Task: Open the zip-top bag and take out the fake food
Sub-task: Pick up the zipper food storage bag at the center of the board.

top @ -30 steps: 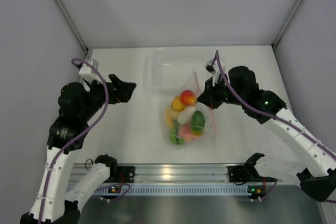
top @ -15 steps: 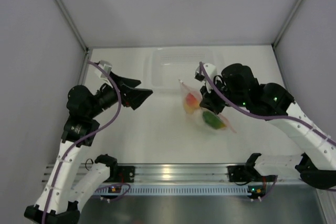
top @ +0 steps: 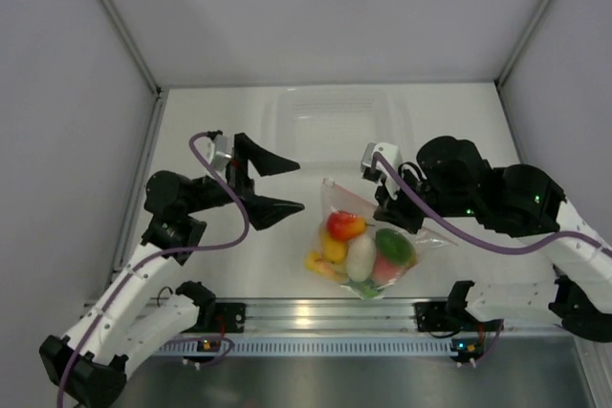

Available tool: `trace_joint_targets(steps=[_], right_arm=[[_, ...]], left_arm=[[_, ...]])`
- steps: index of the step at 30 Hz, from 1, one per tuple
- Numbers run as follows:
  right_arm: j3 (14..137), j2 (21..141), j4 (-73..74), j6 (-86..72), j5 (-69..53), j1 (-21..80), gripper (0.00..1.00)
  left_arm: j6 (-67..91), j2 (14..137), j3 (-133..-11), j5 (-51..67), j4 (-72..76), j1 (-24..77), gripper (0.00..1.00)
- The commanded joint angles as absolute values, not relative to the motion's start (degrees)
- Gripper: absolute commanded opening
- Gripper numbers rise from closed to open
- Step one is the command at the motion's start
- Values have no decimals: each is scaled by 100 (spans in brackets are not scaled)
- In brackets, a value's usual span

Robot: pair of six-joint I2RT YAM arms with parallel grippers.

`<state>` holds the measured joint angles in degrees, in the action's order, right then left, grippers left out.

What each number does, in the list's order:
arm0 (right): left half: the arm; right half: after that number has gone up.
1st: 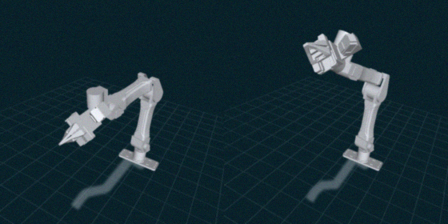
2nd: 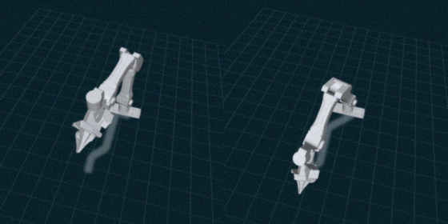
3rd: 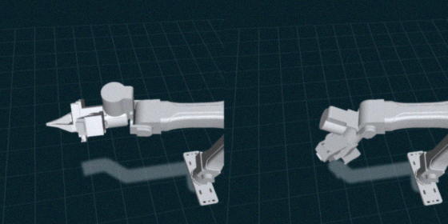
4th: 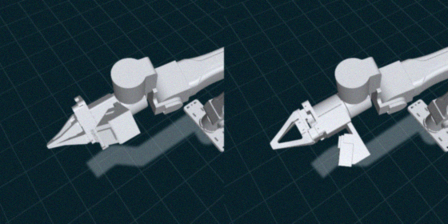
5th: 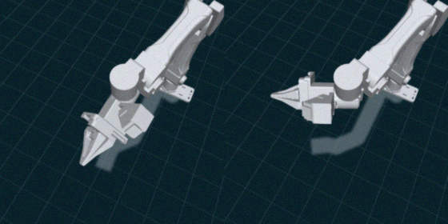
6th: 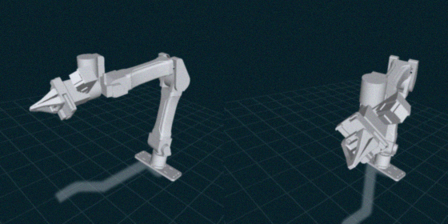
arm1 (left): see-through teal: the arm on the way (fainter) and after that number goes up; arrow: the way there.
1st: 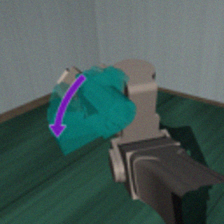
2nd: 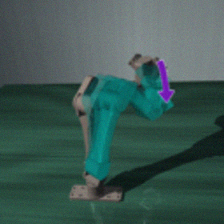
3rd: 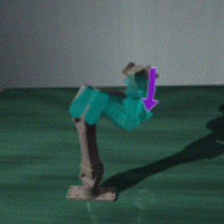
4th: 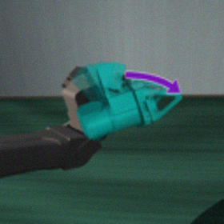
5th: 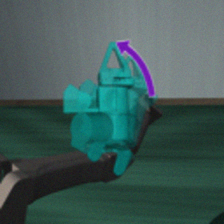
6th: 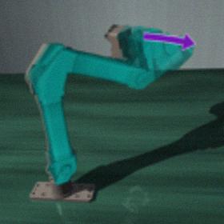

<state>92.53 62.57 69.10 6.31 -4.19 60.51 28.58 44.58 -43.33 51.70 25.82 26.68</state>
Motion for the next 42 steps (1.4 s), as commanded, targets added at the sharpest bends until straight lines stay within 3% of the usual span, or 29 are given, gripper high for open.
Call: trace_joint_targets(steps=[1, 11, 20, 23, 24, 25, 26, 29, 40, 42], right_arm=[[9536, 5986, 6794, 782, -641, 6258, 0], [9958, 5959, 6917, 1020, -1152, 6337, 0], [9870, 5836, 6820, 1037, -1283, 6346, 0], [9748, 5827, 6847, 1020, -1275, 6337, 0], [9721, 5792, 6829, 1020, -1248, 6337, 0], [9686, 5792, 6820, 1020, -1178, 6337, 0], [9625, 5766, 6812, 1020, -1152, 6346, 0], [9536, 5678, 6733, 1019, -1107, 6337, 0], [9440, 5704, 6750, 1002, -1116, 6337, 0], [9422, 5704, 6733, 1011, -1090, 6337, 0]], left_arm=[[2479, 4990, -4807, 5940, 3164, 2979, 98], [2127, 5862, -5299, 6098, 3164, 3471, 95], [1740, 6082, -5440, 6249, 3164, 4306, 86], [1740, 6143, -5511, 6302, 3164, 4342, 78], [1758, 6152, -5537, 6319, 3164, 4350, 67], [1758, 6152, -5546, 6319, 3164, 4351, 65], [1767, 6135, -5546, 6319, 3164, 4351, 55], [1758, 6030, -5493, 6284, 3164, 4351, 46], [1819, 5906, -5475, 6188, 3164, 4351, 42], [1828, 5924, -5502, 6196, 3164, 4351, 36]])
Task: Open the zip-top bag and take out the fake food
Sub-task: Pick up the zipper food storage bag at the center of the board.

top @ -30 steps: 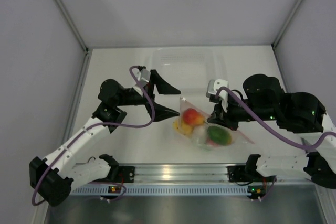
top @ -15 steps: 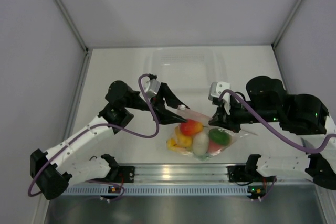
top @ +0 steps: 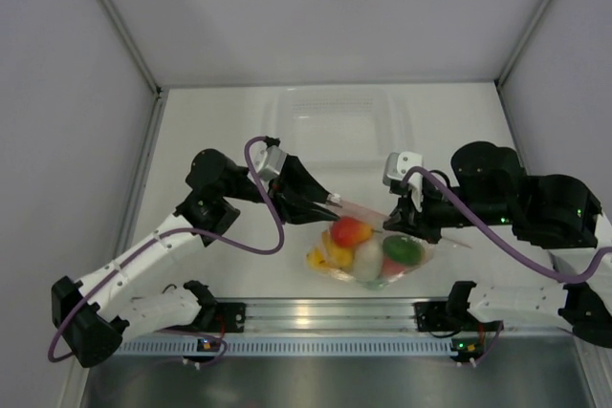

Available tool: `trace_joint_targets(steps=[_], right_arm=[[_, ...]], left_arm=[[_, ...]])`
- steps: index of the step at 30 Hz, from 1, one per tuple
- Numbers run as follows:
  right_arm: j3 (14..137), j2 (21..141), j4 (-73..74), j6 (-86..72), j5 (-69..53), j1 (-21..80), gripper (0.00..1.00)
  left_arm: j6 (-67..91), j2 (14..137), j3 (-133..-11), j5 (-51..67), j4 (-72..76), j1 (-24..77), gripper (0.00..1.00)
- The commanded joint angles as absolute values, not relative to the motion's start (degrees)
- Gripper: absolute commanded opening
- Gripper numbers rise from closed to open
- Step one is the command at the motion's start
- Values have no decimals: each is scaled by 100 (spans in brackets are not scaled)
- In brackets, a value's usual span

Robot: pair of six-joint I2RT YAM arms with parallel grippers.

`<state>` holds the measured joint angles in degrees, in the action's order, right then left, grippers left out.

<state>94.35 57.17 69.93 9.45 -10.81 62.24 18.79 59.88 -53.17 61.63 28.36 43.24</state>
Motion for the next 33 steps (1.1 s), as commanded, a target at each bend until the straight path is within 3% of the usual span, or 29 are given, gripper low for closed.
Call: trace_joint_targets(steps=[1, 7, 8, 12, 14, 23, 26, 27, 28, 33], right_arm=[[9413, 5687, 6724, 1011, -1090, 6346, 0], [9369, 5651, 6645, 1002, -1187, 6346, 0], [9369, 5660, 6662, 1002, -1187, 6346, 0], [9369, 5634, 6653, 1002, -1169, 6337, 0], [9325, 5642, 6627, 1011, -1143, 6337, 0], [8886, 5318, 6005, 967, -818, 6337, 0], [8649, 5195, 5688, 844, -511, 6346, 11], [8553, 5186, 5460, 783, -431, 6337, 24], [8517, 5151, 5345, 721, -361, 6337, 29], [8630, 5203, 4870, 519, -352, 6346, 36]], left_arm=[[1819, 5915, -5502, 6205, 3164, 4351, 35], [1828, 5898, -5502, 6135, 3164, 4351, 25], [1837, 5915, -5502, 6143, 3164, 4351, 15], [1846, 5906, -5493, 6152, 3164, 4351, 10], [1846, 5906, -5502, 6152, 3164, 4351, 0], [1775, 6195, -5510, 6065, 3164, 4368, 0], [1872, 6267, -5563, 5960, 3164, 4368, 0], [1881, 6275, -5563, 5933, 3164, 4368, 0], [1890, 6275, -5563, 5915, 3164, 4368, 0], [1916, 6284, -5564, 6038, 3164, 4368, 0]])
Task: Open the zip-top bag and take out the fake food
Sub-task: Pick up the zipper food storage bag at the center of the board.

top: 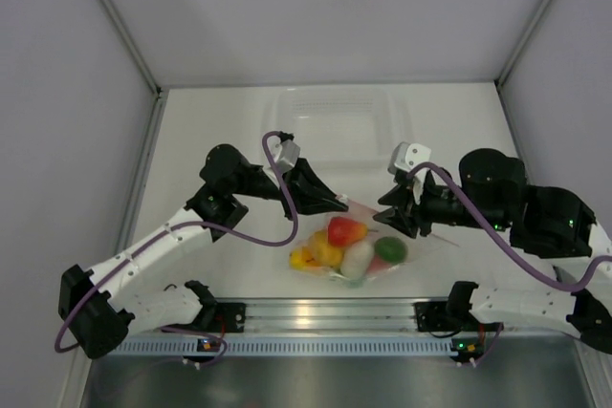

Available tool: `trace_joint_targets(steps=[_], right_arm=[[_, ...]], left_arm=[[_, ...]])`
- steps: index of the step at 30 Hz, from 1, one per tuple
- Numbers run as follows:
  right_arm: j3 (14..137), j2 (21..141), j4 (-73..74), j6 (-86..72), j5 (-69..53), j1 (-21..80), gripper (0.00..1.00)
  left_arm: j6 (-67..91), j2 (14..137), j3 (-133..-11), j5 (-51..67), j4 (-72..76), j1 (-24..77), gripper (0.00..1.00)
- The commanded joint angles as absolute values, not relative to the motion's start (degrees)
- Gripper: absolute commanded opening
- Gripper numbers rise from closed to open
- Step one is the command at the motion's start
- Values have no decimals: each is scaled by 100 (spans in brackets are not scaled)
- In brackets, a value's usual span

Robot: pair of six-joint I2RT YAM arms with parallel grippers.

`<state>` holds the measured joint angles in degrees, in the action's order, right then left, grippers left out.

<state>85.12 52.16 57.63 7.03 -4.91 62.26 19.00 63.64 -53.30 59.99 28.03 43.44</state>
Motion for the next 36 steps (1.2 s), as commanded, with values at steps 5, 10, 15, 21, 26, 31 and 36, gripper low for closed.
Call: trace_joint_targets(steps=[5, 10, 15, 21, 26, 31, 36], right_arm=[[9017, 5510, 4650, 282, -421, 6337, 43], [9430, 5896, 4535, 132, -711, 6346, 66], [9781, 6231, 4640, 149, -800, 6346, 70], [10116, 6609, 4930, -184, -1037, 6337, 65], [10151, 6706, 5071, -351, -958, 6337, 58], [10064, 6706, 5203, -334, -993, 6337, 47], [9871, 6645, 5177, -273, -1406, 6337, 37]], left_arm=[[1907, 6275, -5493, 6029, 3164, 4368, 0], [1881, 6284, -5475, 6029, 3164, 4368, 0], [1855, 6275, -5493, 6143, 3164, 4368, 0], [1767, 6170, -5441, 6258, 3164, 4368, 0], [1740, 6108, -5423, 6293, 3164, 4368, 0], [1758, 6100, -5432, 6354, 3164, 4368, 0], [1740, 6100, -5414, 6319, 3164, 4368, 0]])
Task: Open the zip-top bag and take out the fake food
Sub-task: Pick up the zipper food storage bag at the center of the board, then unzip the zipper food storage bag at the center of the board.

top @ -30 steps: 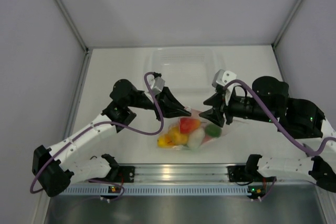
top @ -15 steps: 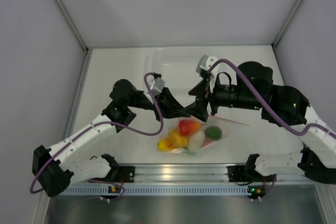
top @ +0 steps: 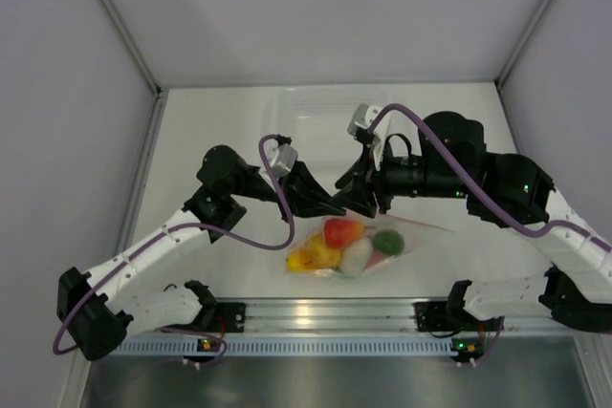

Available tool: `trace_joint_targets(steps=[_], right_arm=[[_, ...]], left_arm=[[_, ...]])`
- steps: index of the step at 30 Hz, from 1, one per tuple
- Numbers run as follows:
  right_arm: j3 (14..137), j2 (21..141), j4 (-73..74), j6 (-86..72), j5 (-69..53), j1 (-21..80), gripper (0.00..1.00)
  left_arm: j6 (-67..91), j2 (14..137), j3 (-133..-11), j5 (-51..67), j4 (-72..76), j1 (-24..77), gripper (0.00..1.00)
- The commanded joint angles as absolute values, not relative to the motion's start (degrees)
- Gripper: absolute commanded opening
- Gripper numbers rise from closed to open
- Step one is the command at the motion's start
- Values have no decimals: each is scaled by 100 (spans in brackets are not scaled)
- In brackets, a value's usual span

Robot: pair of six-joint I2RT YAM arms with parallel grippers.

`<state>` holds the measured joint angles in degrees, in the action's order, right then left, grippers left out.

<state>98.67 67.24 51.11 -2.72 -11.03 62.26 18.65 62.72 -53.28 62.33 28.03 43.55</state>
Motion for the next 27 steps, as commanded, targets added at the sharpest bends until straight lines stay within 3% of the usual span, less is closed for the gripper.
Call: trace_joint_targets(steps=[1, 12, 20, 24, 27], right_arm=[[9827, 6627, 5151, -264, -1450, 6337, 37], [9308, 6390, 4940, -53, -1353, 6337, 36], [9246, 6319, 4878, -53, -1485, 6337, 10], [9211, 6258, 4878, 158, -1494, 6337, 8], [9185, 6214, 4895, 211, -1468, 6337, 0]], left_arm=[[1740, 6108, -5414, 6293, 3164, 4368, 0], [1758, 6108, -5423, 6363, 3164, 4368, 0], [1740, 6161, -5414, 6381, 3164, 4368, 0], [1758, 6205, -5458, 6381, 3164, 4368, 0], [1767, 6214, -5475, 6337, 3164, 4368, 0]])
